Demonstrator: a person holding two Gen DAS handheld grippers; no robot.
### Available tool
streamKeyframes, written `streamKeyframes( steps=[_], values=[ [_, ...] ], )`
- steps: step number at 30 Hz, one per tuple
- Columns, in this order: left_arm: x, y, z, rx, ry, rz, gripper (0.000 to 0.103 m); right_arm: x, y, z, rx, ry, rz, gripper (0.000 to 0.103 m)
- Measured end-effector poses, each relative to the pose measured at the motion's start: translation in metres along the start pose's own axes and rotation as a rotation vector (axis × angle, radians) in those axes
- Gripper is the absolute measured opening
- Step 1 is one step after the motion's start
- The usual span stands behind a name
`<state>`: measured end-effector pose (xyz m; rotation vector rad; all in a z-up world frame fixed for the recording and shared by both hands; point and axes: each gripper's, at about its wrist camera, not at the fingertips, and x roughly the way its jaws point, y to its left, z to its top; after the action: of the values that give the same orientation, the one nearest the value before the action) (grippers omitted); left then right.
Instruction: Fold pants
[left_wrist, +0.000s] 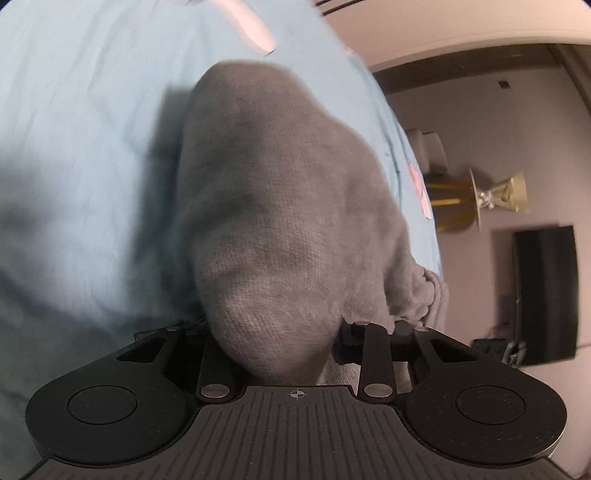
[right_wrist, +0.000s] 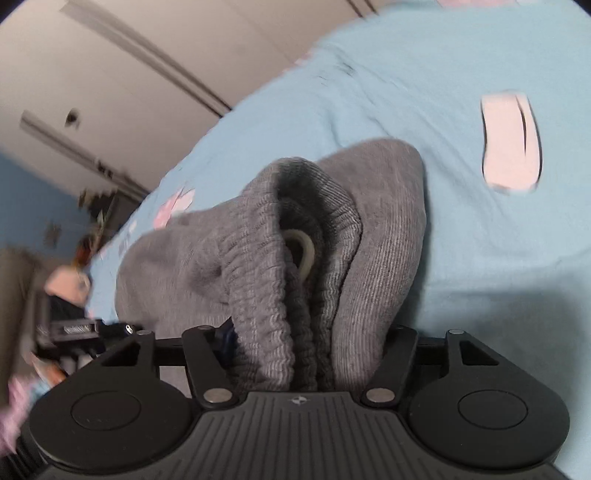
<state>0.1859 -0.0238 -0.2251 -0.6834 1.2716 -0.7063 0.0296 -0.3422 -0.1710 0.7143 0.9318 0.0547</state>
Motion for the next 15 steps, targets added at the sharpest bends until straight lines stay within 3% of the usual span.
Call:
streamKeyframes(
  steps=[2,7,15],
  values=[
    [-0.011,-0.028,-0.009,0.147,-0.055,0.075,0.024,-0.004,0.016,-0.004,-0.045,-0.026,-0.035,0.058],
    [-0.038,-0.072,0.003,0.239,-0.142,0.051,0.022,-0.032,0.050,-0.003,-0.078,-0.105,0.005,0.055],
    [-0.066,-0.093,0.074,0.207,-0.301,0.024,0.024,-0.041,0.082,0.070,-0.133,-0.251,0.119,0.055]
  ],
)
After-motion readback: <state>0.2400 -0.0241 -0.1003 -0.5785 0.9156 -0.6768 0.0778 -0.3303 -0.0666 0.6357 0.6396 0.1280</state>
